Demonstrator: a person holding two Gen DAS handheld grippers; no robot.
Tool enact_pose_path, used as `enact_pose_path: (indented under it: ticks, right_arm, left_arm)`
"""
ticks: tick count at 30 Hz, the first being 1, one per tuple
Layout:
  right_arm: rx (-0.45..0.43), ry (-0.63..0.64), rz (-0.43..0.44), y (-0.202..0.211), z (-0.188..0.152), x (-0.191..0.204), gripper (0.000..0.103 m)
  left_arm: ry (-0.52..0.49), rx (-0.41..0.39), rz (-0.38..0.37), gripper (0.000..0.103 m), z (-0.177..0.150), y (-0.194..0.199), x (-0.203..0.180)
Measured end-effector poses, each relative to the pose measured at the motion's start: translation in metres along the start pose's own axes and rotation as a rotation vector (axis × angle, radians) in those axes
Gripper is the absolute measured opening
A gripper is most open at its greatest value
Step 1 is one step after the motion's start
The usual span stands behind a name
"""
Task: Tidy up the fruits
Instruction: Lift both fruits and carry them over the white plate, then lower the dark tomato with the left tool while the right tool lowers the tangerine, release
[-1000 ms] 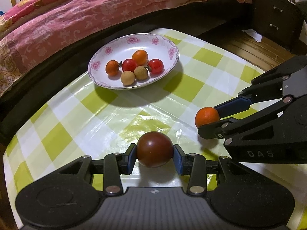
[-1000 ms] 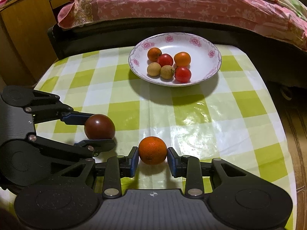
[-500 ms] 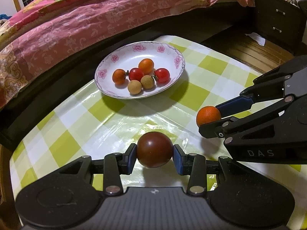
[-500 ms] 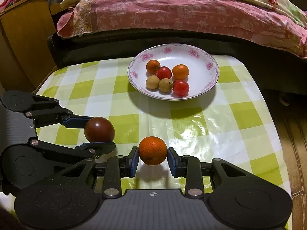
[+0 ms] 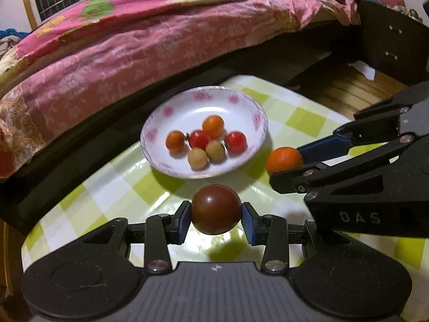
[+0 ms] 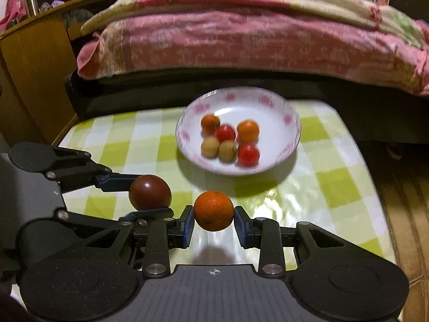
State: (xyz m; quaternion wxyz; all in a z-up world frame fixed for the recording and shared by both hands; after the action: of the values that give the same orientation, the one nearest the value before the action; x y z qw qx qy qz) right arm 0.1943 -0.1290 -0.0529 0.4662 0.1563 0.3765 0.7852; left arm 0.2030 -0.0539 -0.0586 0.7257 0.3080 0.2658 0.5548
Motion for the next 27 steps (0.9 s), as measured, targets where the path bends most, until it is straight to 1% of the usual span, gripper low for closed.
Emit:
enact_pose_path:
  ticks: [4, 8, 15, 21, 27]
  right_arm:
    - [-0.012, -0.023, -0.016, -0.002, 0.005, -0.011, 0.028]
    - [-0.022, -0.004, -0.042, -0.009, 0.015, -0.019, 0.028]
    - [-0.038, -0.004, -0.083, -0.03, 0.029, -0.044, 0.028]
    - [-0.025, -0.005, -0.099, -0.051, 0.032, -0.063, 0.028]
    - [-0.017, -0.006, -0.088, -0.067, 0.034, -0.069, 0.028]
  left_arm:
    - [0.021, -0.009, 0.013, 0.047, 0.01, -0.004, 0.007]
    - [0.033, -0.02, 0.028, 0.047, 0.021, -0.012, 0.013]
    - [0.035, -0.025, 0.057, 0.047, 0.039, -0.038, 0.025]
    - [0.043, -0.016, 0.068, 0.047, 0.047, -0.059, 0.033]
    - [0.033, -0.01, 0.066, 0.047, 0.051, -0.075, 0.032]
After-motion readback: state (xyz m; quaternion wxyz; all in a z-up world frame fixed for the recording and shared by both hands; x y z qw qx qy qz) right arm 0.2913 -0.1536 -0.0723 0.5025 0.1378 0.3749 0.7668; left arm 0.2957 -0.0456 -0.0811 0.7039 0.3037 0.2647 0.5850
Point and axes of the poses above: each gripper's, at about its wrist camera, not at the fingertips, and y roughly against the way its jaws point, x to its left, z to its top, the point moved 10 cm from there along -y, roughly the way its jaws point, and after that the axes turned 15 degrees about y, right-handed, at the moved point
